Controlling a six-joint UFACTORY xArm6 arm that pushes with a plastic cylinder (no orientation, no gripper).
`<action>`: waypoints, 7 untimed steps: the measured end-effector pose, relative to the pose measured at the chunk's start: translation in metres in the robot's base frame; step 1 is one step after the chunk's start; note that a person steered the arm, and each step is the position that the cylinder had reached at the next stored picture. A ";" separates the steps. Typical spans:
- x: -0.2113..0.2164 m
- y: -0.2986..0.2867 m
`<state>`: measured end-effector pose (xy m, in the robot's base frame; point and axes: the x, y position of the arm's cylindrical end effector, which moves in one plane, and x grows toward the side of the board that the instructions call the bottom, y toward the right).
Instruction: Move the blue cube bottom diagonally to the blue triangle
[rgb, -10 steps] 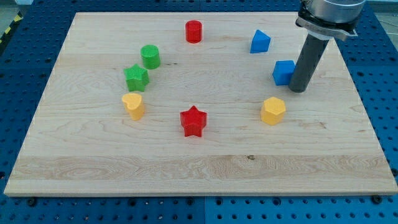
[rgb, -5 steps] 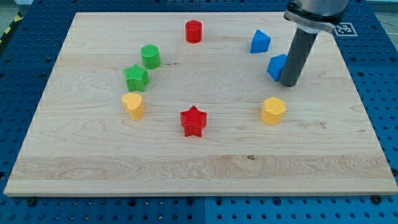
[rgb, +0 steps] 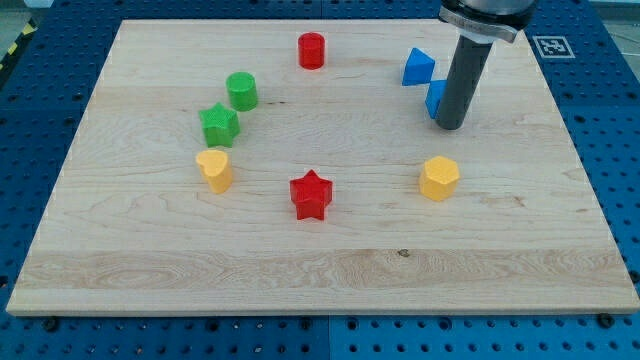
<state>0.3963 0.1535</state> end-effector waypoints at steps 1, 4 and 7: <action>-0.003 0.002; -0.029 0.013; -0.016 0.015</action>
<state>0.3805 0.1683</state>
